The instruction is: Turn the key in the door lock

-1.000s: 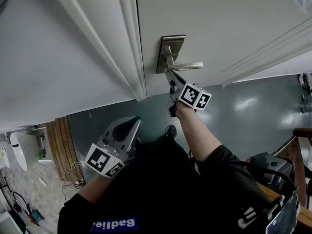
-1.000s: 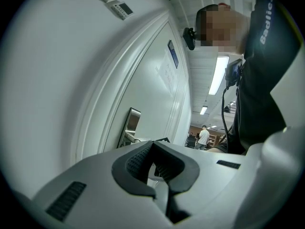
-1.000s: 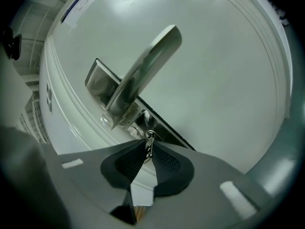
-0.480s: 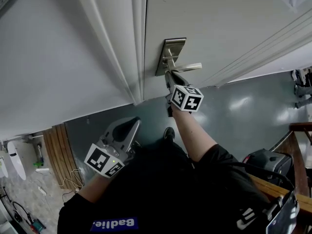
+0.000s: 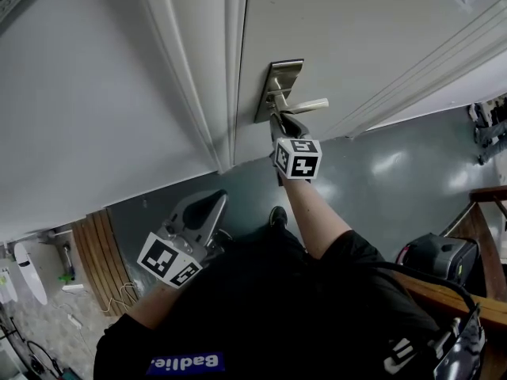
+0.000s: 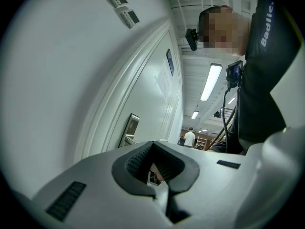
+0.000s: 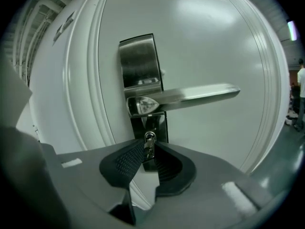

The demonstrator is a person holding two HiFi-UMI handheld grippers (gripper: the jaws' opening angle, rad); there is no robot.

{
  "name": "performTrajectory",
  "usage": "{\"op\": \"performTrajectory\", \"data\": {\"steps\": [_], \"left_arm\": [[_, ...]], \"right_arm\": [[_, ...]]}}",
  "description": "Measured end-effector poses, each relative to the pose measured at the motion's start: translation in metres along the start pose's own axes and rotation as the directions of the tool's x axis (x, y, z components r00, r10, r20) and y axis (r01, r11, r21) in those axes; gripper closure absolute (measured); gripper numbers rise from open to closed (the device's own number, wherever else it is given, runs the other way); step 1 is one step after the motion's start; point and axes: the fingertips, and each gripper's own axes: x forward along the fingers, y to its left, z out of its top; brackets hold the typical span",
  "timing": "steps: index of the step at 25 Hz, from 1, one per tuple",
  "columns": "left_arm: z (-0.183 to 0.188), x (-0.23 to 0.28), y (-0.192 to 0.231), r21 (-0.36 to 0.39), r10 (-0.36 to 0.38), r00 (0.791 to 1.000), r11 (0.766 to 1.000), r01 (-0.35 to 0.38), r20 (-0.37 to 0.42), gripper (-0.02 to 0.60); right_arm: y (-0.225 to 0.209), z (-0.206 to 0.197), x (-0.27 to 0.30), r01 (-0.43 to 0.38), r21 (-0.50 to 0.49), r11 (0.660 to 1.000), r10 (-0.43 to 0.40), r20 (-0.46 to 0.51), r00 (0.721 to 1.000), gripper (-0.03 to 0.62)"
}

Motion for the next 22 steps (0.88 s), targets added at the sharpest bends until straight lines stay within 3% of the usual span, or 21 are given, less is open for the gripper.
{"op": "performTrajectory", "data": {"steps": [5,8,12,17,19,20,22], "left_arm": [[0.003,-0.003,0.003,0.008,0.000,1.000,1.000,0.000,-0.009,0.589],[0.002,-0.004,0.002,0.010,-0.004,1.000,1.000,0.004,-0.020,0.588],[-0.003,-0.001,0.002,0.001,-0.003,0.999,1.000,0.003,-0.042,0.589],[-0.004,0.008,-0.002,-0.009,-0.011,0.999,1.000,0.010,-0.048,0.588],[-0.005,0.011,-0.004,-0.010,-0.013,0.999,1.000,0.013,-0.051,0.588],[-0.005,0.012,-0.005,-0.010,-0.014,0.999,1.000,0.013,-0.052,0.588],[-0.006,0.013,-0.006,-0.012,-0.013,0.998,1.000,0.012,-0.055,0.588]], "right_arm": [[-0.002,0.000,0.000,-0.027,0.025,0.999,0.027,0.002,1.000,0.531],[-0.003,0.000,0.000,-0.088,0.152,0.984,0.086,0.022,0.996,0.534],[-0.007,0.000,0.001,-0.206,0.407,0.890,0.188,0.084,0.979,0.549],[-0.008,0.002,0.006,-0.296,0.606,0.739,0.277,0.128,0.952,0.562],[-0.008,0.001,0.008,-0.311,0.644,0.699,0.295,0.136,0.946,0.566],[-0.008,0.001,0.008,-0.313,0.643,0.700,0.298,0.135,0.945,0.568],[-0.006,0.002,0.008,-0.295,0.574,0.764,0.286,0.109,0.952,0.566]]}}
